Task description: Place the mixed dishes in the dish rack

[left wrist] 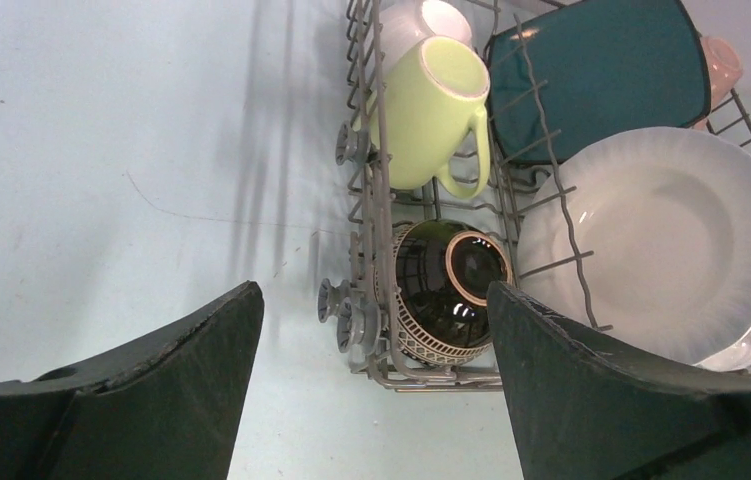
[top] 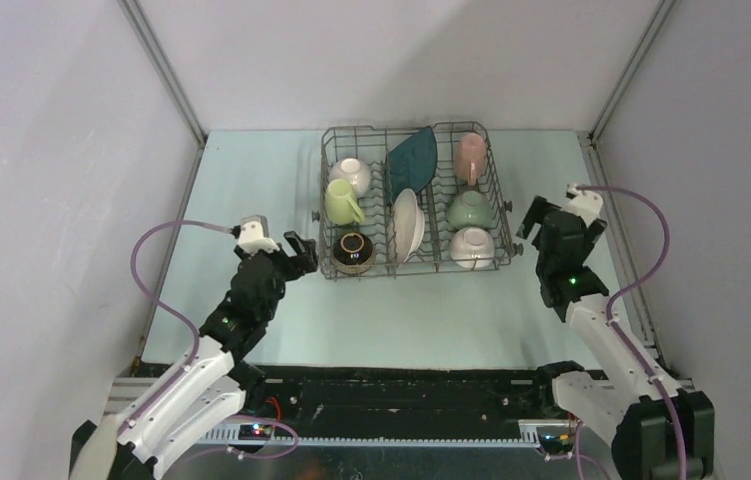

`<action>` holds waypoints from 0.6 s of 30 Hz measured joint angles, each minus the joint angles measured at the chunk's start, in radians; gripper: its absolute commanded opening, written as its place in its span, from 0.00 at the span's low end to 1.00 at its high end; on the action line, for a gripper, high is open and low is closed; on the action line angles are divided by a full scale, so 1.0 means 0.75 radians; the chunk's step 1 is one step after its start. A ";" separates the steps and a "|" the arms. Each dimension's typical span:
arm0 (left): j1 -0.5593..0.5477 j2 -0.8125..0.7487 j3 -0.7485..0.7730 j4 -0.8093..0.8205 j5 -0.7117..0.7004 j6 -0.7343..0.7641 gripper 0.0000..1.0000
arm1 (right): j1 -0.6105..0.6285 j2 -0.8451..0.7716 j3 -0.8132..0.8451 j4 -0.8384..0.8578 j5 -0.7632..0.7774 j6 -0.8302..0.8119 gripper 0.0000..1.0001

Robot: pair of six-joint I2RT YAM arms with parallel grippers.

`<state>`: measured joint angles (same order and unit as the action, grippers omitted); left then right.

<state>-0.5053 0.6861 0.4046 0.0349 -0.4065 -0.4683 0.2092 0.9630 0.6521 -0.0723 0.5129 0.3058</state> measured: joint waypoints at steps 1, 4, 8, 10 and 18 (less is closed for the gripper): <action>0.000 -0.015 -0.008 0.001 -0.014 0.000 0.89 | -0.033 -0.002 -0.057 0.060 0.024 0.003 0.99; 0.000 -0.073 -0.028 0.004 -0.056 -0.001 0.90 | -0.105 0.048 -0.161 0.181 0.116 0.015 0.99; 0.000 -0.132 -0.057 0.013 -0.098 -0.002 0.90 | -0.151 0.142 -0.261 0.383 0.191 0.010 0.99; 0.000 -0.141 -0.067 0.014 -0.110 -0.002 0.90 | -0.151 0.188 -0.322 0.498 0.188 -0.028 0.98; 0.000 -0.105 -0.068 0.033 -0.120 -0.001 0.91 | -0.225 0.386 -0.485 1.005 -0.156 -0.214 0.94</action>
<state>-0.5053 0.6075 0.3538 0.0597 -0.4961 -0.4690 0.0402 1.2522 0.2886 0.6815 0.3962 0.1452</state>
